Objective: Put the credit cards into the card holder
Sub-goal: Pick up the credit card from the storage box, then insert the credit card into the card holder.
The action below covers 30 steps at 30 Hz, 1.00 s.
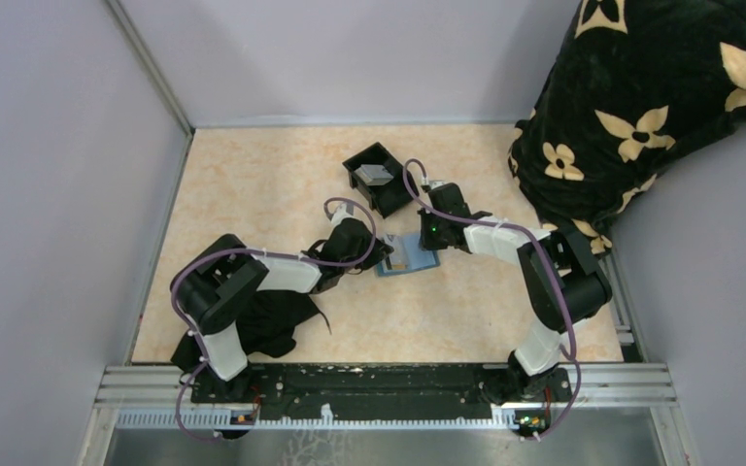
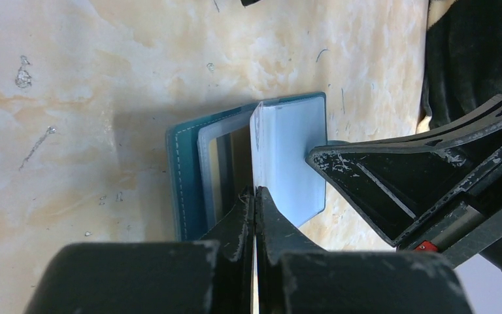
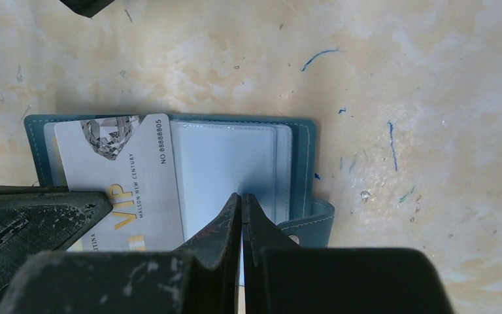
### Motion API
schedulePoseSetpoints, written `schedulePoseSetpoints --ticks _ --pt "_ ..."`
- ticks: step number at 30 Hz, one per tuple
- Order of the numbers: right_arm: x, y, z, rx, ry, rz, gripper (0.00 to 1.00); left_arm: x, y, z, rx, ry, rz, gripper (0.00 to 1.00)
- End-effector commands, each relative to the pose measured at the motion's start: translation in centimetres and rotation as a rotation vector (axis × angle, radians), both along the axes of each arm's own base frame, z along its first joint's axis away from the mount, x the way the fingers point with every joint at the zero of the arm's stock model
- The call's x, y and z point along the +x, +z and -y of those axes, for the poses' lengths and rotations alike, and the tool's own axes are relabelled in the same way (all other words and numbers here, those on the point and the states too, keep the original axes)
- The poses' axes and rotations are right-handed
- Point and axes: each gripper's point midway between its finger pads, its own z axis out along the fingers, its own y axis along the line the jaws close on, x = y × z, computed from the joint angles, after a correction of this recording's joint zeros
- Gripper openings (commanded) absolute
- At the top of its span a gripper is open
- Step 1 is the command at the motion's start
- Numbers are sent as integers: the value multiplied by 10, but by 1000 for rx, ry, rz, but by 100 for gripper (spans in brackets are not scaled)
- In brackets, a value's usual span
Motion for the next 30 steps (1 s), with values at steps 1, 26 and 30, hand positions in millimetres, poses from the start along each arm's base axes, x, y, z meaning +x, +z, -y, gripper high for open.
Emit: schedulePoseSetpoints --ticks 1,26,30 --pt "3 0 5 -40 -12 23 0 -2 -10 2 20 -6 -16 0" --pt "-9 -29 15 -104 -22 -55 0 -7 -21 17 -73 7 -66 0" --pt "-12 -32 18 -113 -26 -65 0 -6 -14 14 -110 29 -50 0"
